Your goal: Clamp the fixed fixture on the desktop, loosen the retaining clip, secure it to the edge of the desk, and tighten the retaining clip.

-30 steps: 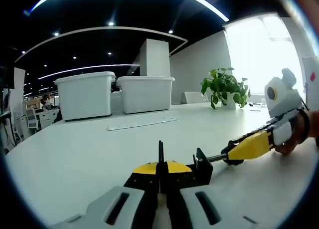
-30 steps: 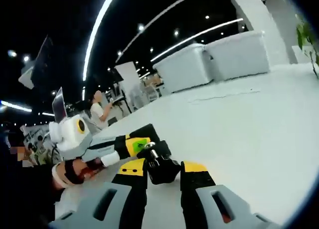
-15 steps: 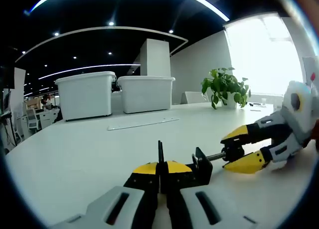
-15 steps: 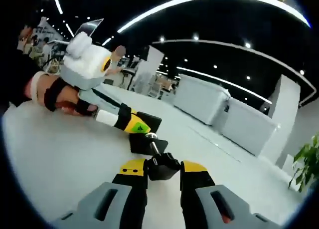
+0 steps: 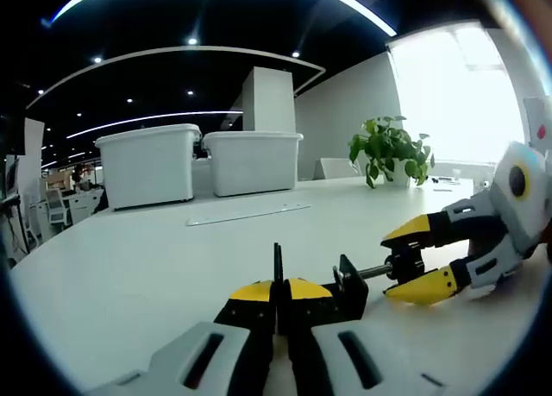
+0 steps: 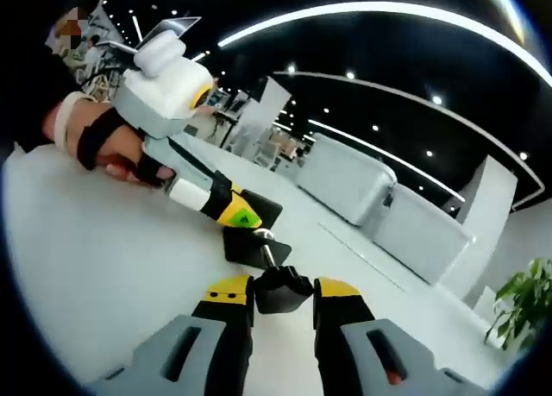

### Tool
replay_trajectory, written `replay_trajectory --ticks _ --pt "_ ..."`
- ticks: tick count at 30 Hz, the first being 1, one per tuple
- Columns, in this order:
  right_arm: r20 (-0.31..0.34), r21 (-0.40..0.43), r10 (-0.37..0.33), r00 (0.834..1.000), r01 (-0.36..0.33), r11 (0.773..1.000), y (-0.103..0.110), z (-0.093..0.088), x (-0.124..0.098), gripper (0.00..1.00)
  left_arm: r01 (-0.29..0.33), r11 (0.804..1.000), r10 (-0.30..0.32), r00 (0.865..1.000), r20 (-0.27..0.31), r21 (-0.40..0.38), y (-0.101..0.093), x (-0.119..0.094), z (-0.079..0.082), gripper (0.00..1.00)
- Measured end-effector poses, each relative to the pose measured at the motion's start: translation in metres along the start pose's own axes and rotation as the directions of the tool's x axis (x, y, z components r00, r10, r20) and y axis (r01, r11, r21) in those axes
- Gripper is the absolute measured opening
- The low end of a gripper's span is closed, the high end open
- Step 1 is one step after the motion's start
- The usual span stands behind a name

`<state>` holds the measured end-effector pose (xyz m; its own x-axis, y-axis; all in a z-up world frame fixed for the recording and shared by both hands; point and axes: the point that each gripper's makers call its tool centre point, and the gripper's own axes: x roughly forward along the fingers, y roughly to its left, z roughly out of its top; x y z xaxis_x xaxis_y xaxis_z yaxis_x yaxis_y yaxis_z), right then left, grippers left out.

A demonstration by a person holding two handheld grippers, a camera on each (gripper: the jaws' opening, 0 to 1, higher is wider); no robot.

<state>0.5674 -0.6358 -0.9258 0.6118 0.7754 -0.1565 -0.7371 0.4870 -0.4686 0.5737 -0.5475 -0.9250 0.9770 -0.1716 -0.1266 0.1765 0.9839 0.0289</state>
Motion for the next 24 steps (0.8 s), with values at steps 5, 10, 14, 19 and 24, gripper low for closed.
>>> replay_trajectory --ticks 5,10,14,19,24 --pt "0.028 0.323 0.040 0.999 -0.047 0.945 -0.005 0.011 0.000 0.41 0.003 1.000 -0.003 1.000 0.000 -0.001 0.000 0.000 0.000 0.04" --pt "0.049 0.676 0.073 0.996 -0.087 0.731 -0.015 0.012 -0.002 0.43 0.004 1.000 -0.004 1.000 0.000 -0.001 0.000 0.000 0.000 0.04" --pt "0.040 0.849 0.081 0.996 -0.077 0.523 -0.019 0.002 -0.003 0.28 0.005 1.000 -0.005 1.000 0.000 -0.002 0.000 0.000 0.000 0.04" --pt "0.038 0.907 0.105 0.994 -0.078 0.414 -0.021 -0.005 -0.004 0.24 0.005 1.000 -0.005 1.000 0.000 -0.001 -0.001 0.000 0.000 0.04" --pt "0.000 0.930 0.178 0.984 -0.066 0.363 -0.006 -0.012 -0.005 0.25 0.005 1.000 -0.005 1.000 0.000 0.001 -0.001 0.000 0.000 0.04"
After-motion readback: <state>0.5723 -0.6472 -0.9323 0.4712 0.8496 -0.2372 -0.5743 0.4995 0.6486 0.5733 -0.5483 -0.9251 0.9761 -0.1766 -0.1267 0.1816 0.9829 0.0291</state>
